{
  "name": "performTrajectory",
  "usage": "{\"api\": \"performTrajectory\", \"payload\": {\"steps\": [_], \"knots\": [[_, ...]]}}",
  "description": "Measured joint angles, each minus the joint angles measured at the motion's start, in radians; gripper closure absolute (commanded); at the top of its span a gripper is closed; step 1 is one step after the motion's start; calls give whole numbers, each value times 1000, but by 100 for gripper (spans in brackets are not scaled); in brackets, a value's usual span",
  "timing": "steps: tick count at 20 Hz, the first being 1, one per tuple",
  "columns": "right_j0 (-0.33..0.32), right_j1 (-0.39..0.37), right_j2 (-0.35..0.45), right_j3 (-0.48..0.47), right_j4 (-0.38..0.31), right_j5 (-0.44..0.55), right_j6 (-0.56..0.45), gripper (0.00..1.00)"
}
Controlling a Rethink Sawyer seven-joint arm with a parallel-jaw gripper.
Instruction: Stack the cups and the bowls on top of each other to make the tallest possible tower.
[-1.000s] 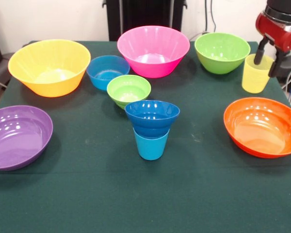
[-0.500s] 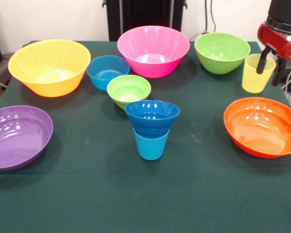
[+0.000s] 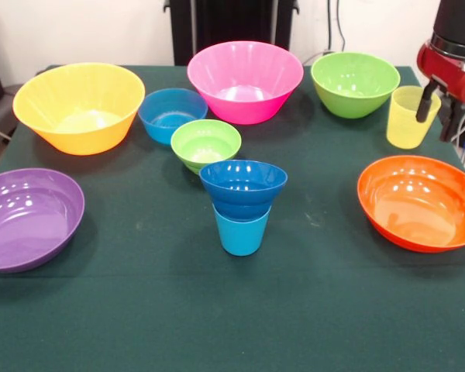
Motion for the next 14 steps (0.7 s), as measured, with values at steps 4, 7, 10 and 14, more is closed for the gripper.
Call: {"api": "performTrajectory", "payload": {"steps": [4, 7, 10, 14], "knots": [[-1, -5, 8, 13, 0, -17, 0, 0], [-1, -8, 13, 23, 0, -23, 0, 0], [-1, -10, 17, 37, 0, -23, 0, 0], [-1, -17, 26, 64, 0, -23, 0, 0]]}}
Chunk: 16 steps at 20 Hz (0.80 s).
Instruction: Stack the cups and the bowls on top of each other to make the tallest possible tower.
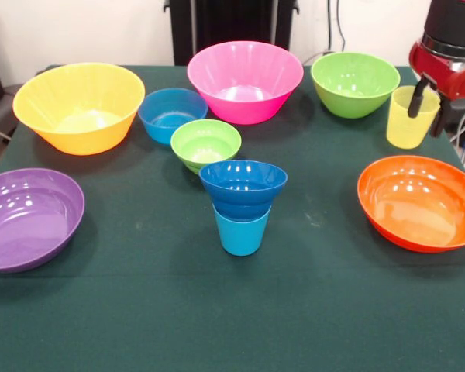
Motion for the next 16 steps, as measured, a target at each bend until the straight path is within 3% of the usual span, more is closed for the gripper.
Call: {"api": "performTrajectory", "payload": {"steps": [16], "knots": [[-11, -44, 40, 93, 0, -20, 0, 0]]}}
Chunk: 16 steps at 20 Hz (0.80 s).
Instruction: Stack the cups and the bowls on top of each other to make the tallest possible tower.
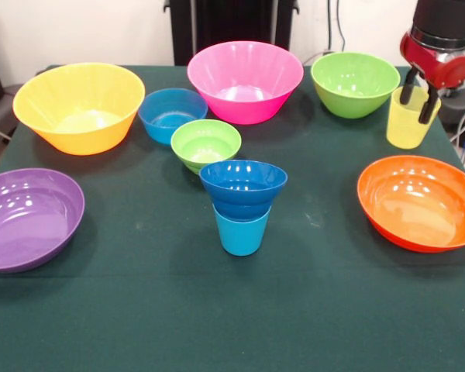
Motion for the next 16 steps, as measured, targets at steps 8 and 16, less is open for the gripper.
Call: {"api": "performTrajectory", "payload": {"steps": [8, 16], "knots": [[10, 3, 0, 0, 0, 0, 0, 0], [13, 9, 50, 3, 0, -43, 0, 0]]}}
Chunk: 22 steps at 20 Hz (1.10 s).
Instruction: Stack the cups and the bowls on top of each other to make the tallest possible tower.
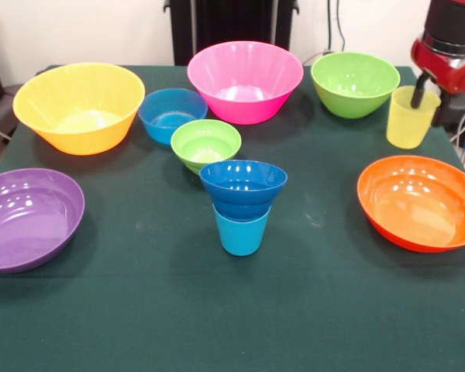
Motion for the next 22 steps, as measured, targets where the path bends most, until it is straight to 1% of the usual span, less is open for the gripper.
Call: {"api": "performTrajectory", "payload": {"steps": [4, 5, 11, 15, 22], "knots": [[-1, -4, 43, 15, 0, -58, 0, 0], [-2, -6, 66, 27, 0, -86, 0, 0], [-12, -6, 130, 78, 1, -171, 0, 0], [-13, -6, 151, 109, 1, -202, 0, 0], [-25, -20, 190, 161, 1, -213, 0, 0]]}}
